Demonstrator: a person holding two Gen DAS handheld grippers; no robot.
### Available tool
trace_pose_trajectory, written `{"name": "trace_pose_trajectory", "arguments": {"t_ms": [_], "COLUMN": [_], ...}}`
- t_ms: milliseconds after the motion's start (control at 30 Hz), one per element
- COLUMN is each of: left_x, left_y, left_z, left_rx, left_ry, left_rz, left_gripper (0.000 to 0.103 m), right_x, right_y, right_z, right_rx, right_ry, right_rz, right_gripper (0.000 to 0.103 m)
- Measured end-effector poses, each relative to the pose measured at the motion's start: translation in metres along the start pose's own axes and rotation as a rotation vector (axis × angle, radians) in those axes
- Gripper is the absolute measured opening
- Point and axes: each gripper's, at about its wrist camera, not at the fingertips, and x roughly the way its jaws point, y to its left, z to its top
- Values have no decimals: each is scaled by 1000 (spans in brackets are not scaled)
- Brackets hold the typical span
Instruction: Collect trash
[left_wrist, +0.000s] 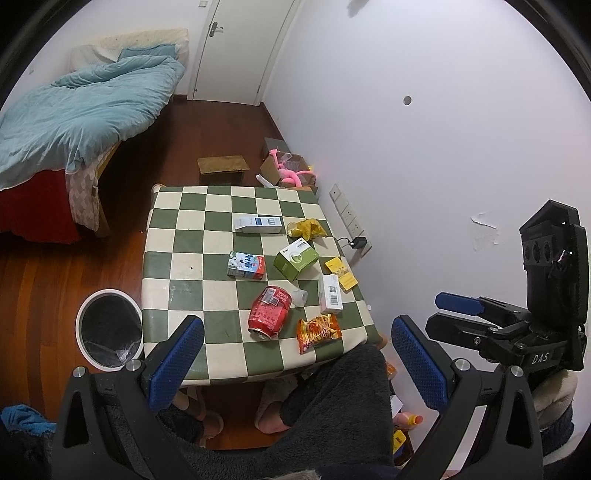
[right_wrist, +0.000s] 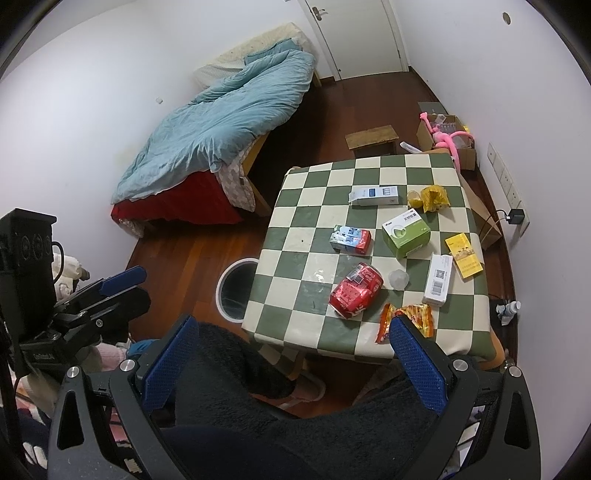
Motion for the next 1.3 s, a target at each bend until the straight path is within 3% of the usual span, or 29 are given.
{"name": "trace_pose_trajectory", "arguments": {"t_ms": [1300], "left_x": [-5], "left_y": [0], "left_z": [3], "left_rx": [-2], "left_ry": [-3], "left_rz": [-6], "left_gripper": [103], "right_x": [0], "right_y": [4], "right_z": [1], "right_rx": [-3], "right_ry": [-3], "right_rz": [2], "right_gripper": [103]}}
